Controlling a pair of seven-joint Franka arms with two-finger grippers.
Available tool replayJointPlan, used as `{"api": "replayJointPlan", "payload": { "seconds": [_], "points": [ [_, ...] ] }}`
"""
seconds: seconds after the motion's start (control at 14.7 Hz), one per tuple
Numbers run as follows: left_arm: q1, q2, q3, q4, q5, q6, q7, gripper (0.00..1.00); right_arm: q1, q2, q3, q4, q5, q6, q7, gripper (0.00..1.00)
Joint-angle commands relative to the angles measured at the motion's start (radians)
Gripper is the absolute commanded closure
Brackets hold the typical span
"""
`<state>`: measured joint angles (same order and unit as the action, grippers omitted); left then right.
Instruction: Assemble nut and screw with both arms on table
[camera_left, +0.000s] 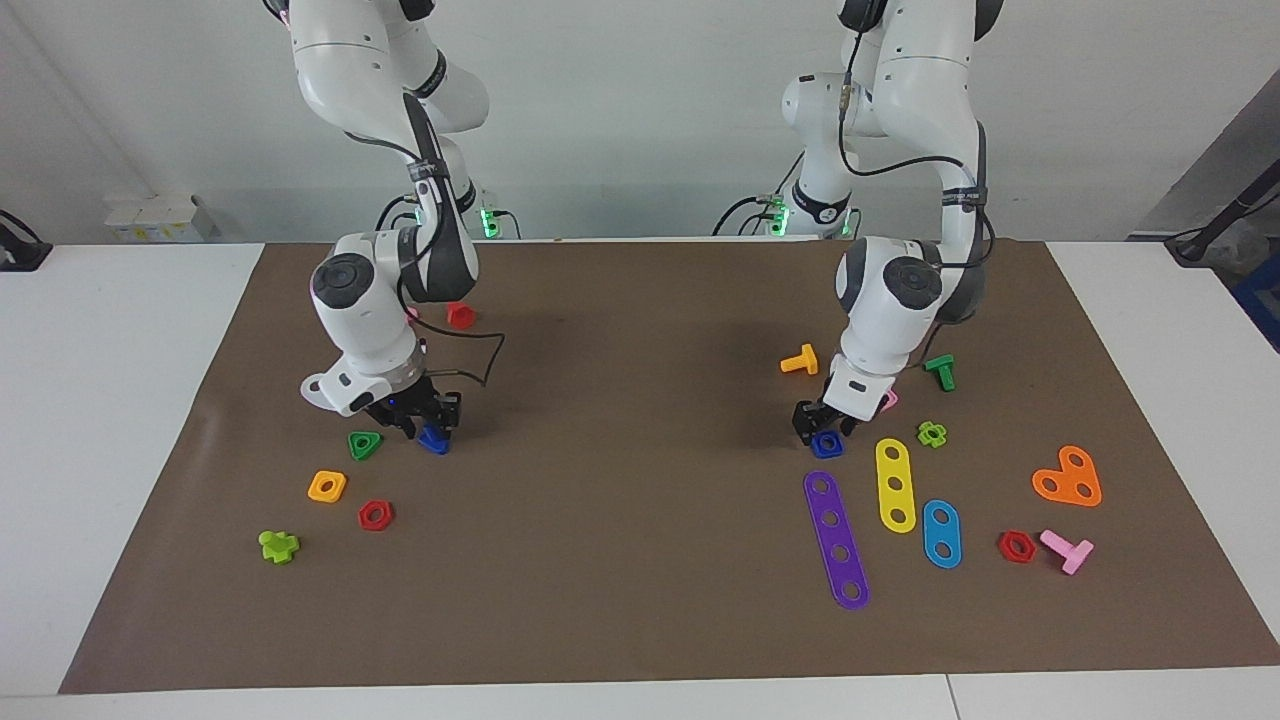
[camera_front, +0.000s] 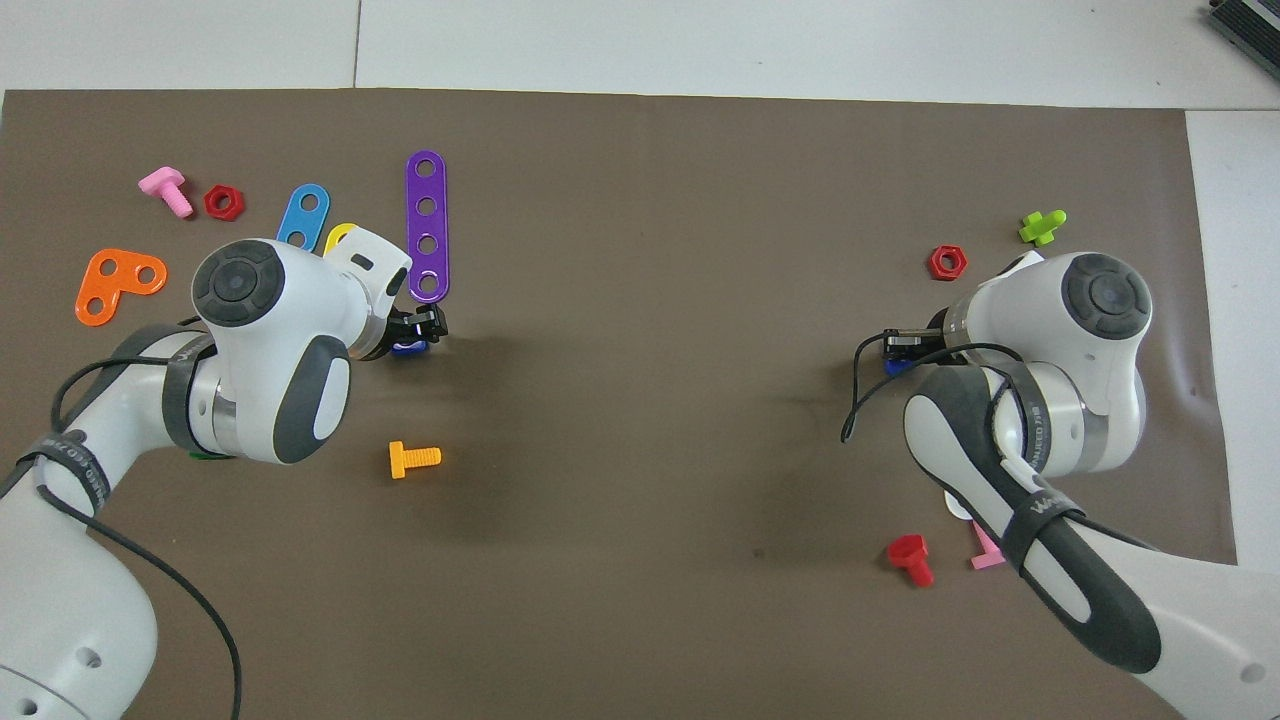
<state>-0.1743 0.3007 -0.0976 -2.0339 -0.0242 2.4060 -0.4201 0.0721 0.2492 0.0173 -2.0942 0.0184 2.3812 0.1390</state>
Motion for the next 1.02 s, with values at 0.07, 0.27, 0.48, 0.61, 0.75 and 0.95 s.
{"api": "replayJointPlan", "payload": {
  "seconds": [0.07,0.27,0.48,0.61,0.75,0.95],
  "points": [
    [-0.016,0.000,0.016,-0.015,0.030,0.018,-0.009,0.30,-0.006,-0.019,0.004,-0.020,0.022,0.026,-0.036,0.97],
    [-0.016,0.000,0.016,-0.032,0.053,0.018,-0.011,0.34,0.020,-0.025,0.009,0.008,0.023,0.003,-0.012,1.00],
    [-0.016,0.000,0.015,-0.032,0.053,0.019,-0.009,0.38,0.092,-0.038,0.009,0.046,0.022,-0.042,0.132,1.00],
    [-0.016,0.000,0.015,-0.031,0.053,0.018,-0.008,0.46,0.159,-0.030,0.010,0.074,0.023,-0.037,0.245,1.00],
    [-0.016,0.000,0.015,-0.031,0.056,0.018,-0.006,0.57,0.234,-0.019,0.010,0.103,0.023,-0.017,0.376,1.00],
    [-0.016,0.000,0.015,-0.025,0.058,0.013,-0.002,0.83,0.336,0.018,0.010,0.172,0.023,-0.017,0.520,1.00]
  ]
}}
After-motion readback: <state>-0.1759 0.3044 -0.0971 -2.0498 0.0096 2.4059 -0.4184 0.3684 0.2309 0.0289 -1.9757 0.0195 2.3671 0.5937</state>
